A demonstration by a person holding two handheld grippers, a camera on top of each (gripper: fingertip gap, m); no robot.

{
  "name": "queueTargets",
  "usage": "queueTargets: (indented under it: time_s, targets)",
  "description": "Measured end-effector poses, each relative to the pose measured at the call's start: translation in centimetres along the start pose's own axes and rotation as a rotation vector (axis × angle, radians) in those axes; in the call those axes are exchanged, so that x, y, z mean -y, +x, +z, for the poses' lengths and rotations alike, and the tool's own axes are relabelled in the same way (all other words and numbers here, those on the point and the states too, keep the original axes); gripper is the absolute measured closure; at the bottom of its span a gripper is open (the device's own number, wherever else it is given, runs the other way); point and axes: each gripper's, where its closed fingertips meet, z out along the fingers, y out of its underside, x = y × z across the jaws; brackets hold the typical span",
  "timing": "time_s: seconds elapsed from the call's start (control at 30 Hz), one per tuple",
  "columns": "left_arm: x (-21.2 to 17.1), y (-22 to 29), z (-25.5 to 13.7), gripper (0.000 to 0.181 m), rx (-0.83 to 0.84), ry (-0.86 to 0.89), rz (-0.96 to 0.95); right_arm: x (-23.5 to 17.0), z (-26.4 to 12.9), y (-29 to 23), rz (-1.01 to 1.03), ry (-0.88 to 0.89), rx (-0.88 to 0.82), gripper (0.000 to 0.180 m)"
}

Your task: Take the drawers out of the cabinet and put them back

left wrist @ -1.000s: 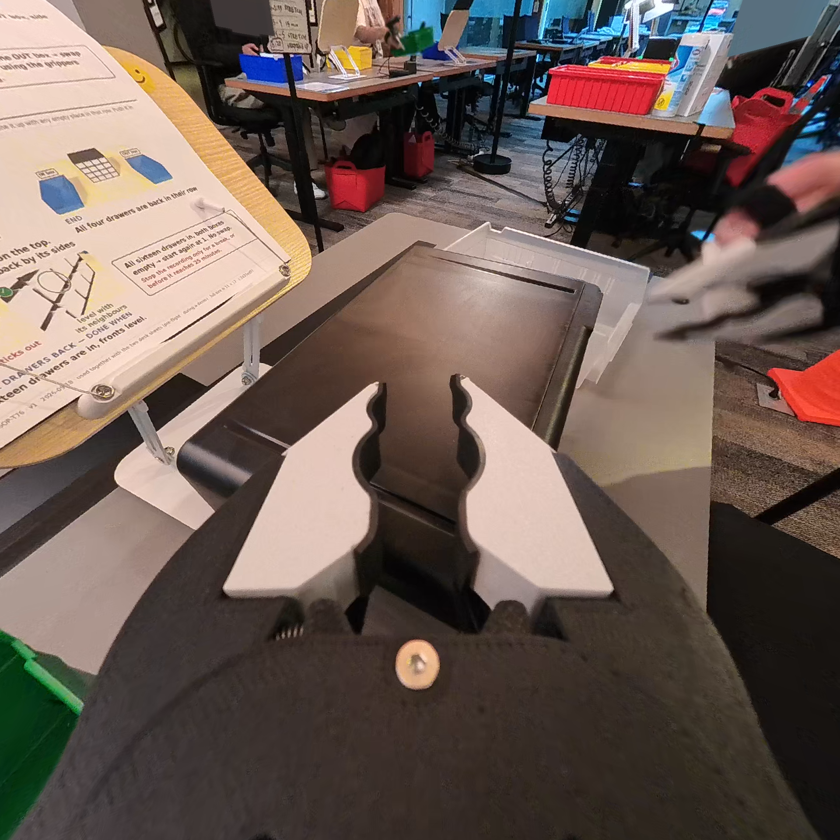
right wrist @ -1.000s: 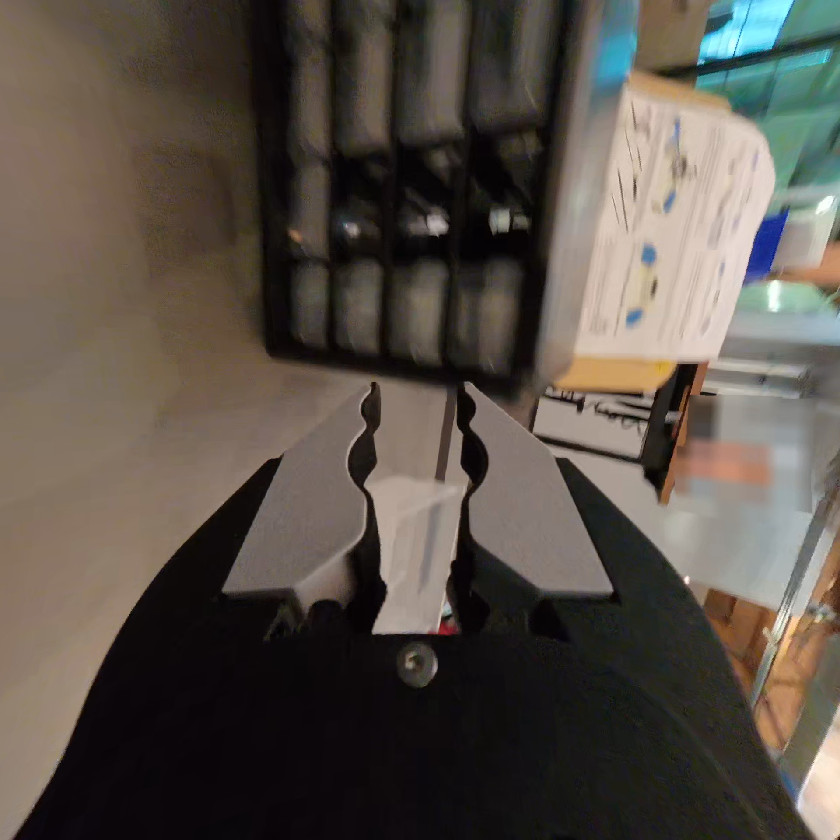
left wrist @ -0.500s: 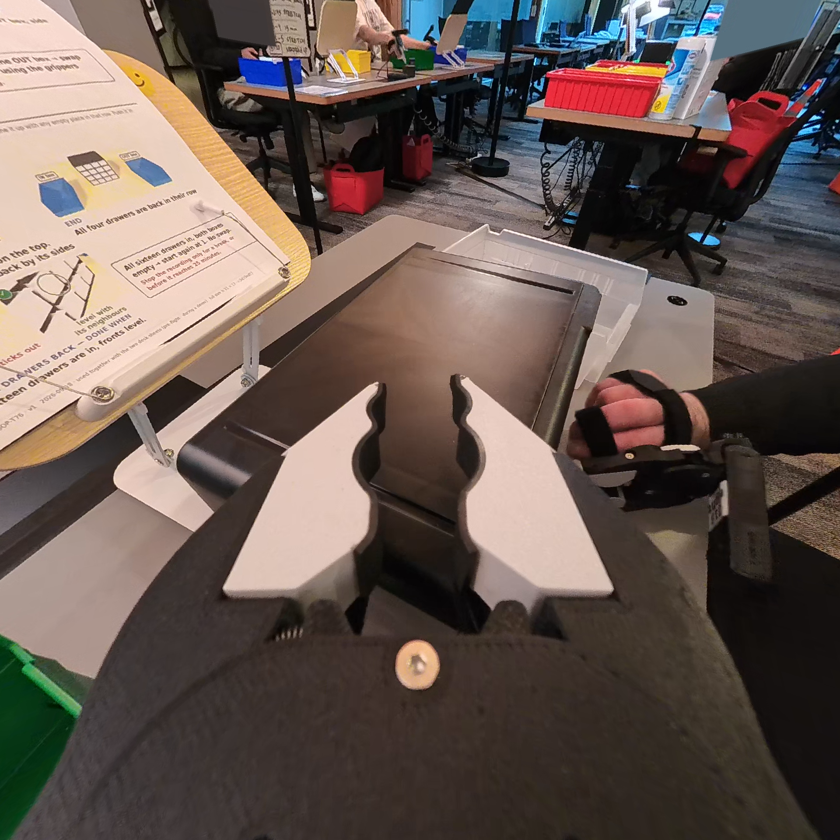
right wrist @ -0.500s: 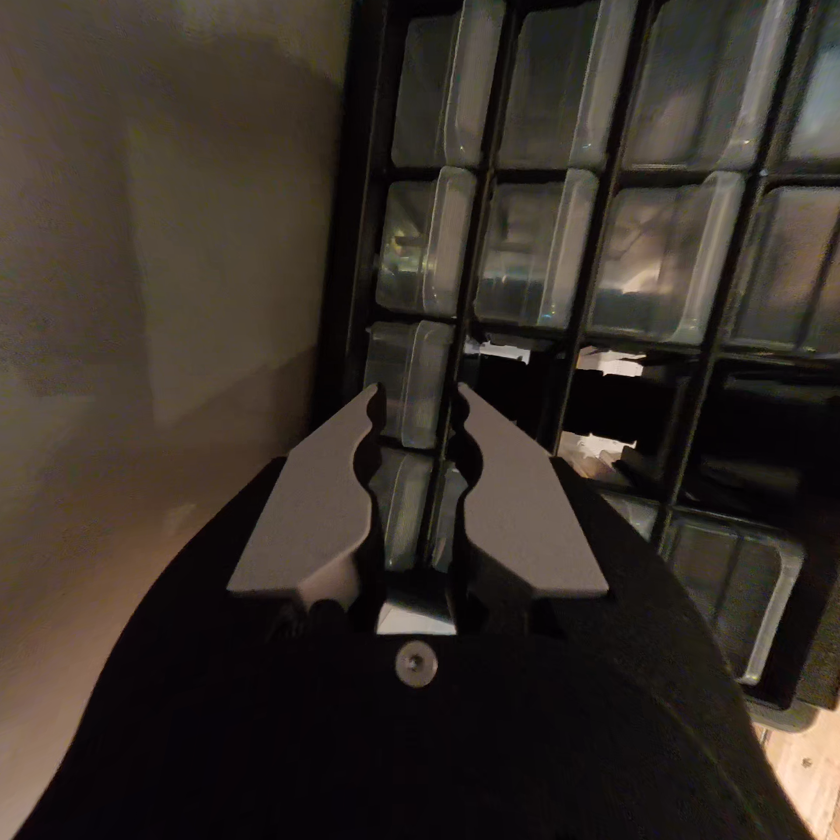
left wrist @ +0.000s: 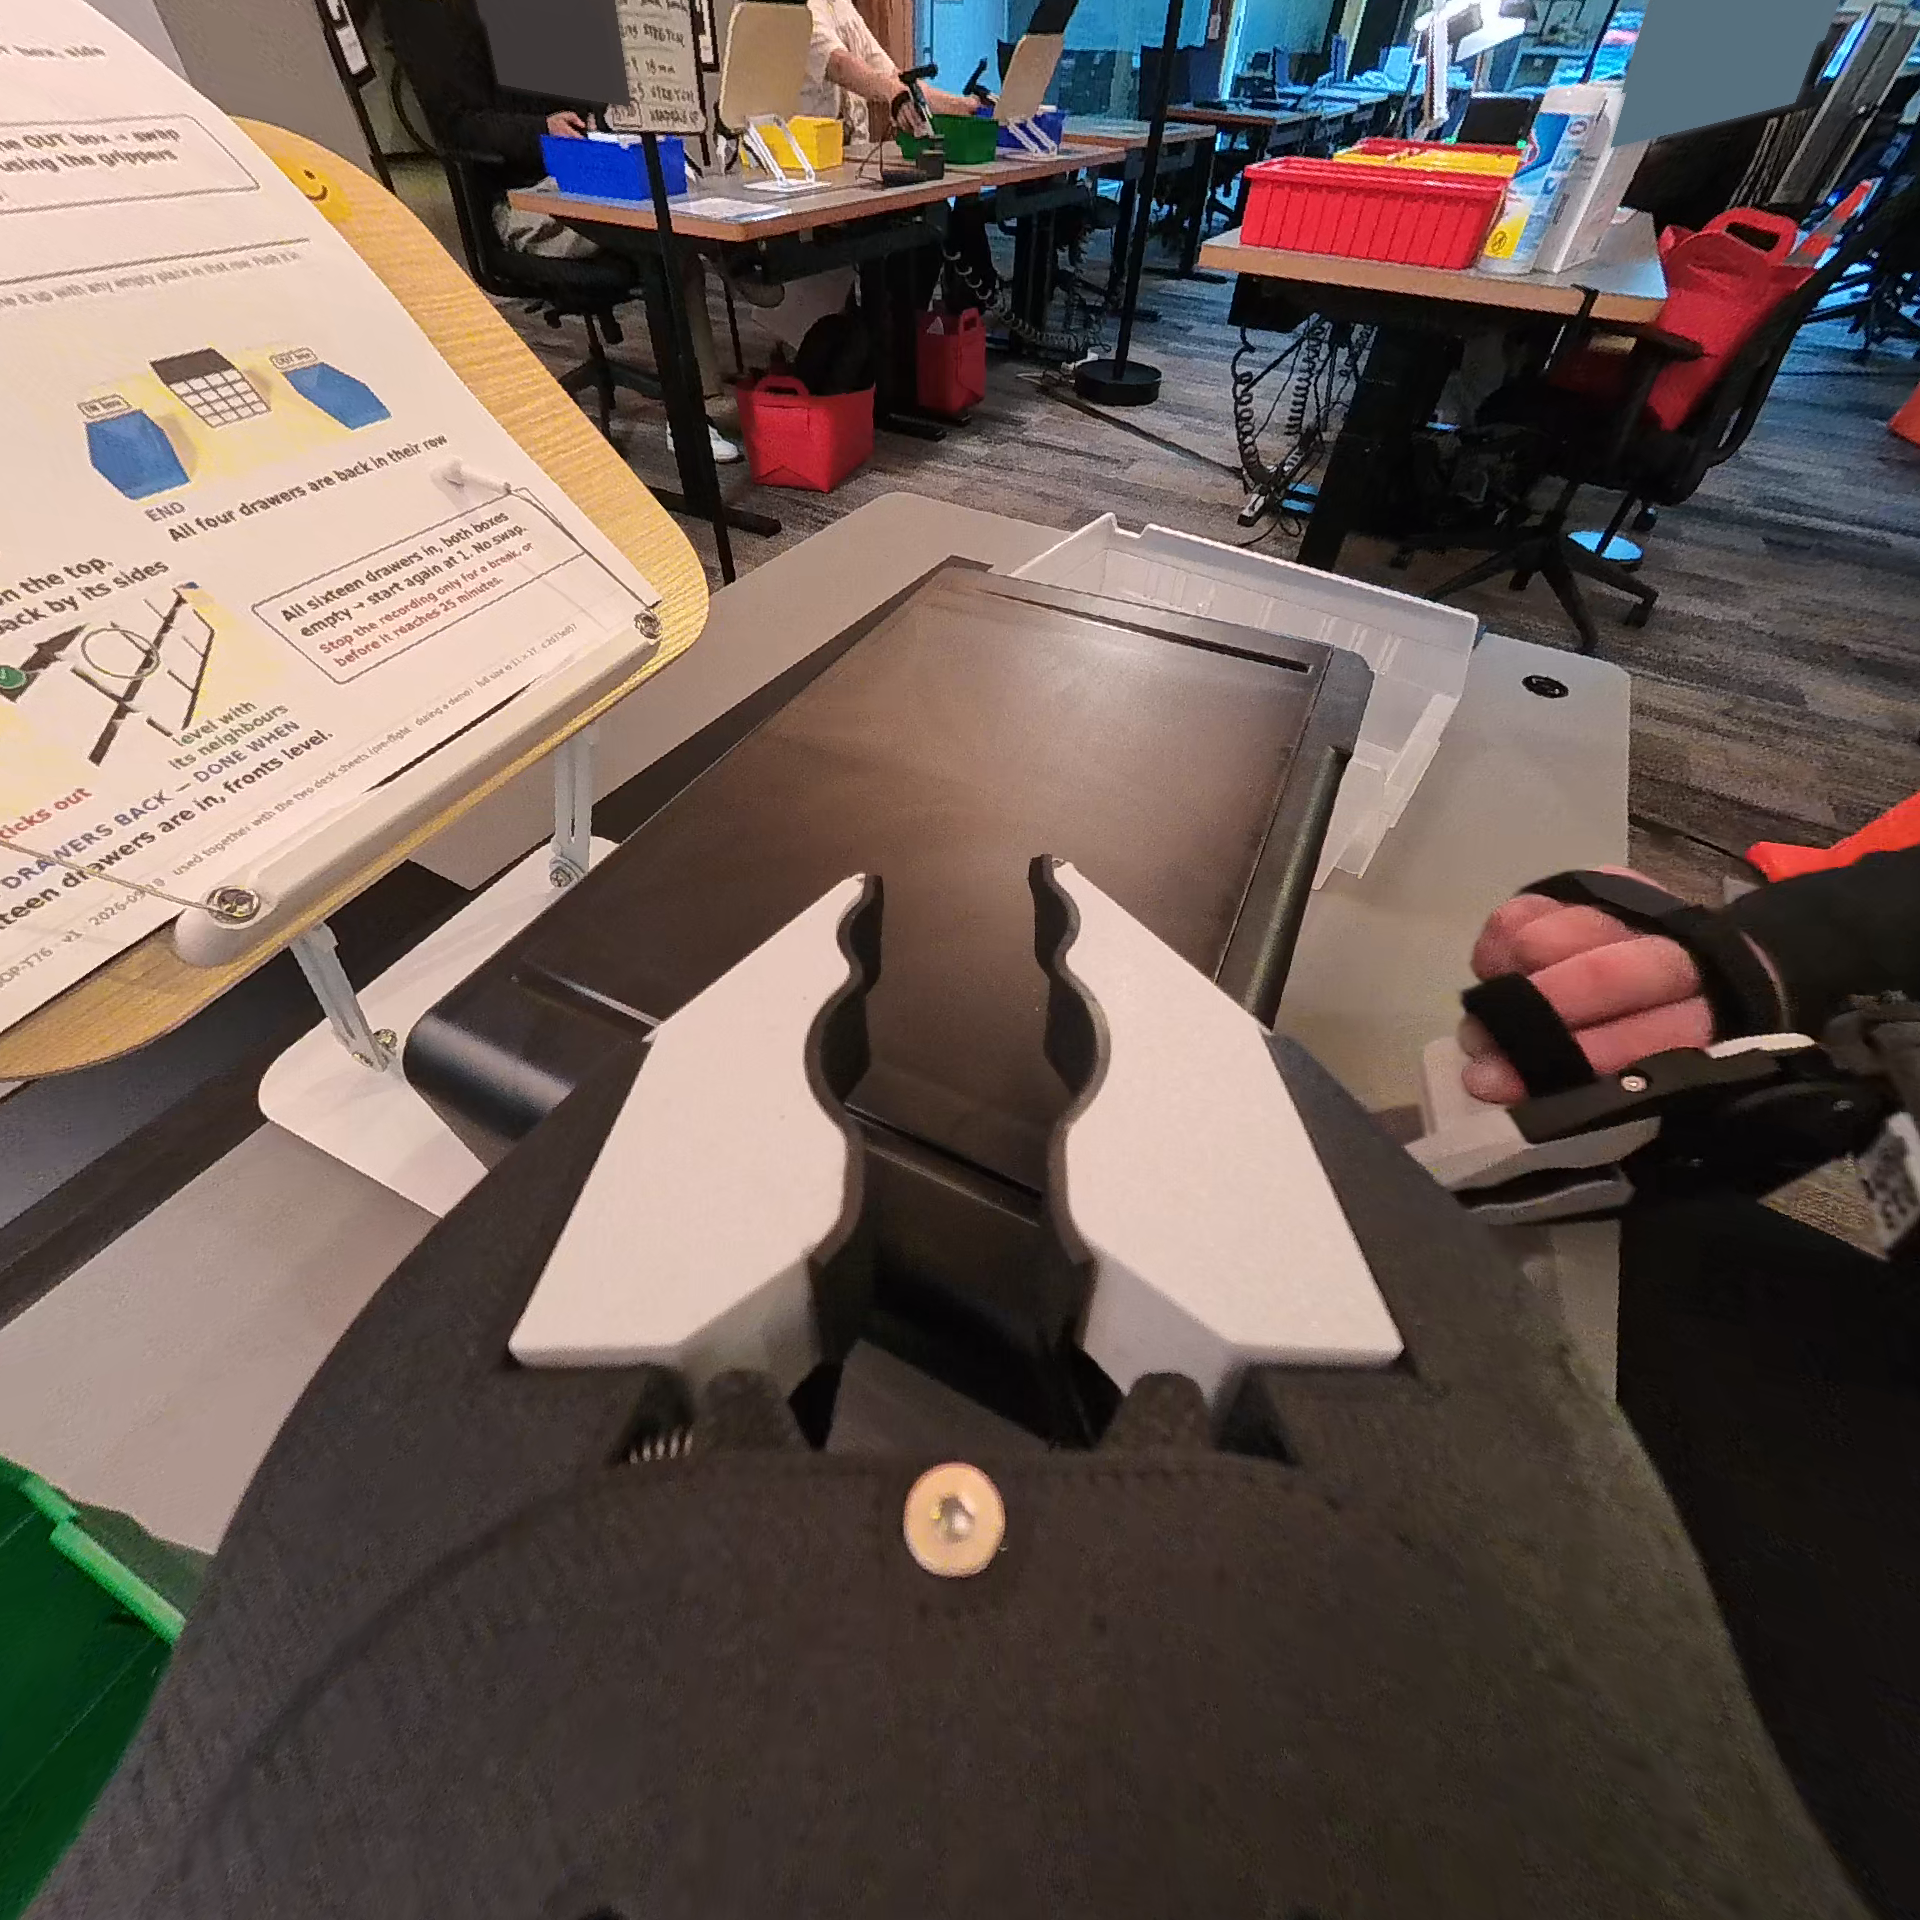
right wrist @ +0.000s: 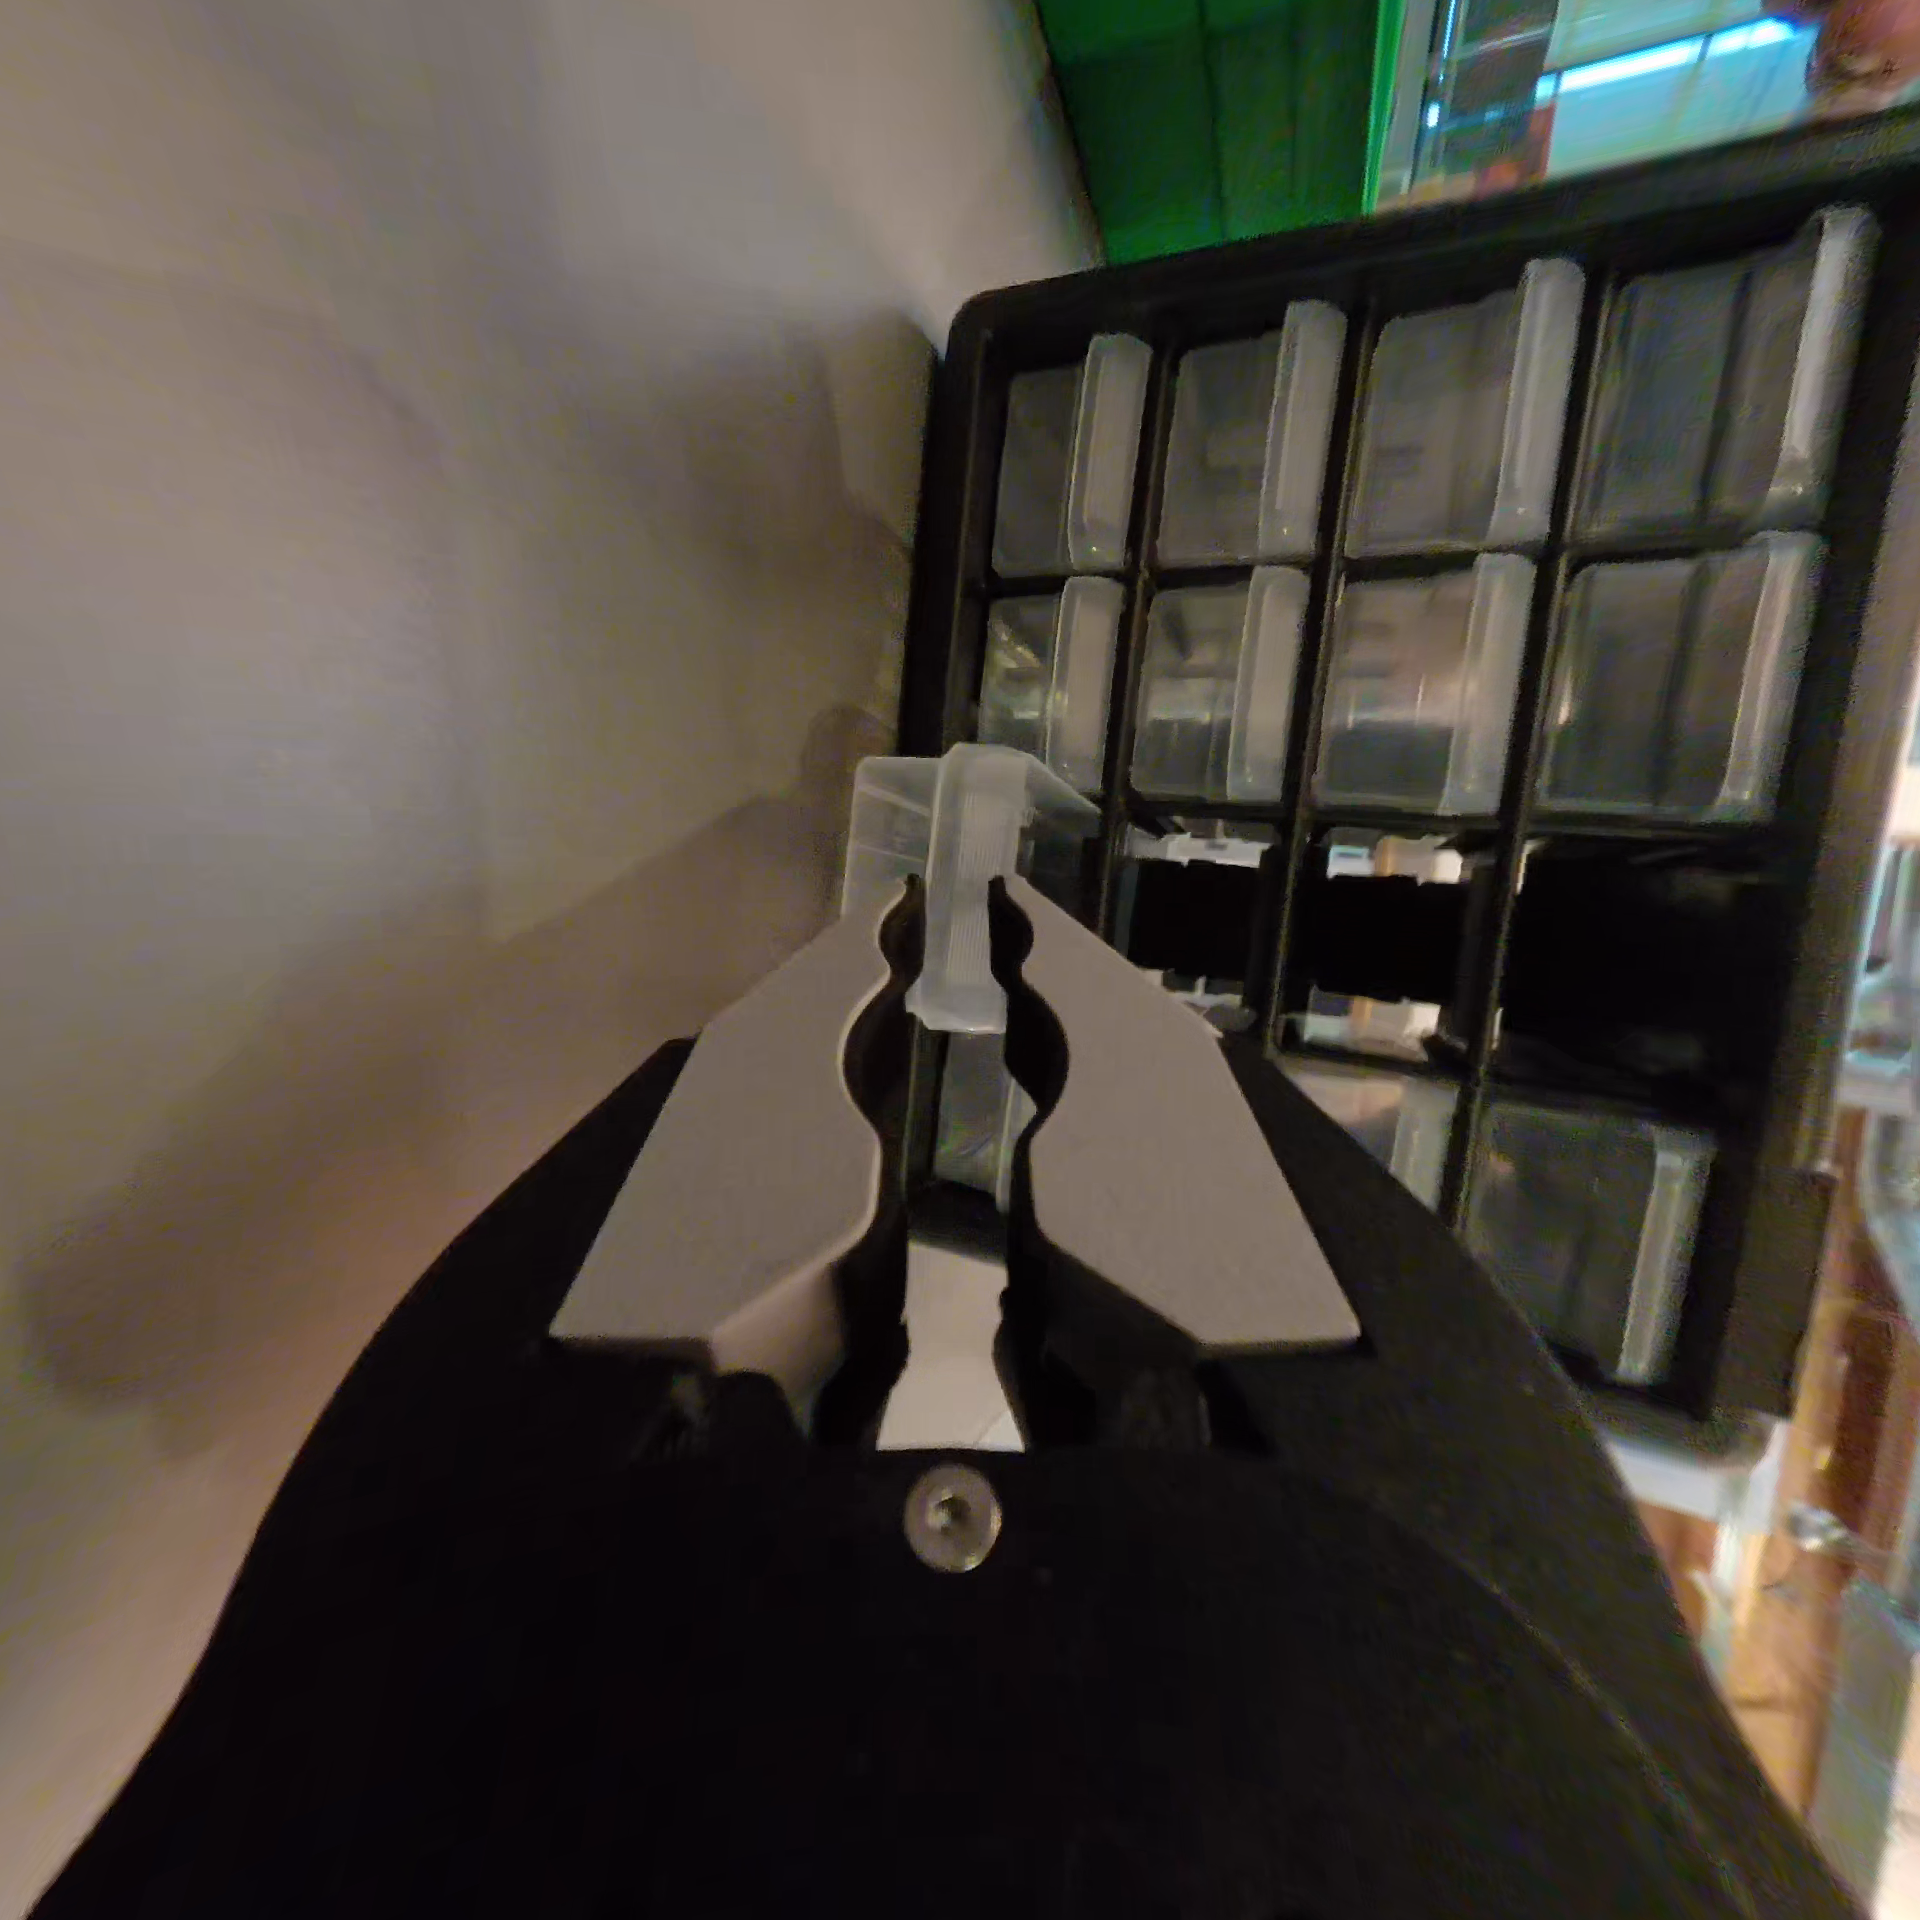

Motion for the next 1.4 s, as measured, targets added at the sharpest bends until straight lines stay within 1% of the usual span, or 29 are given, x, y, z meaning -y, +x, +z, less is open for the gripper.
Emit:
queueTargets:
  time_s: [0.03, 0.07, 0.17, 0.2, 0.23, 0.27, 0.33, 0.4, 0.6, 0.77, 1.0, 1.1, 1.17, 1.27, 1.4]
  targets:
    - [0.0, 0.0, 0.0, 0.153, 0.000, 0.000, 0.000, 0.1, -0.3, 0.0, 0.033, -0.003, -0.002, 0.162]
    - [0.0, 0.0, 0.0, 0.153, 0.000, -0.001, 0.000, 0.0, -0.3, 0.1, 0.057, -0.013, -0.009, 0.148]
    - [0.0, 0.0, 0.0, 0.153, 0.002, -0.001, -0.001, -0.9, 0.6, 0.3, 0.074, -0.078, -0.013, 0.140]
    - [0.0, 0.0, 0.0, 0.153, 0.004, -0.002, -0.001, -1.0, 1.1, 0.2, 0.070, -0.087, 0.003, 0.144]
    - [0.0, 0.0, 0.0, 0.153, 0.006, -0.003, -0.001, -1.2, 1.5, -0.3, 0.051, -0.097, 0.029, 0.159]
    - [0.0, 0.0, 0.0, 0.153, 0.007, -0.004, 0.000, -1.2, 1.8, -0.4, 0.030, -0.108, 0.037, 0.158]
    - [0.0, 0.0, 0.0, 0.153, 0.008, -0.005, 0.000, -1.0, 1.7, -0.3, 0.032, -0.110, 0.047, 0.163]
    - [0.0, 0.0, 0.0, 0.153, 0.007, -0.003, -0.002, -0.6, 1.1, -0.4, 0.057, -0.096, 0.079, 0.163]
    - [0.0, 0.0, 0.0, 0.153, 0.003, -0.001, -0.002, 1.4, -2.0, -1.8, 0.025, -0.032, 0.109, 0.164]
    - [0.0, 0.0, 0.0, 0.153, 0.006, -0.002, -0.002, 2.9, -4.2, -1.6, 0.069, -0.005, 0.164, 0.164]
    - [0.0, 0.0, 0.0, 0.154, 0.005, -0.002, -0.003, 2.2, -5.7, 1.6, 0.331, 0.022, 0.354, 0.164]
    - [0.0, 0.0, 0.0, 0.153, 0.005, -0.002, -0.003, 1.7, -5.6, 3.3, 0.585, 0.107, 0.491, 0.163]
    - [0.0, 0.0, 0.0, 0.153, 0.007, -0.002, -0.002, 1.6, -6.1, 4.2, 0.661, 0.159, 0.603, 0.163]
    - [0.0, 0.0, 0.0, 0.153, 0.007, -0.003, -0.002, 1.6, -6.5, 4.1, 0.590, 0.162, 0.642, 0.163]
    - [0.0, 0.0, 0.0, 0.153, 0.004, -0.001, -0.002, 1.0, -6.9, 1.7, 0.461, 0.142, 0.644, 0.163]
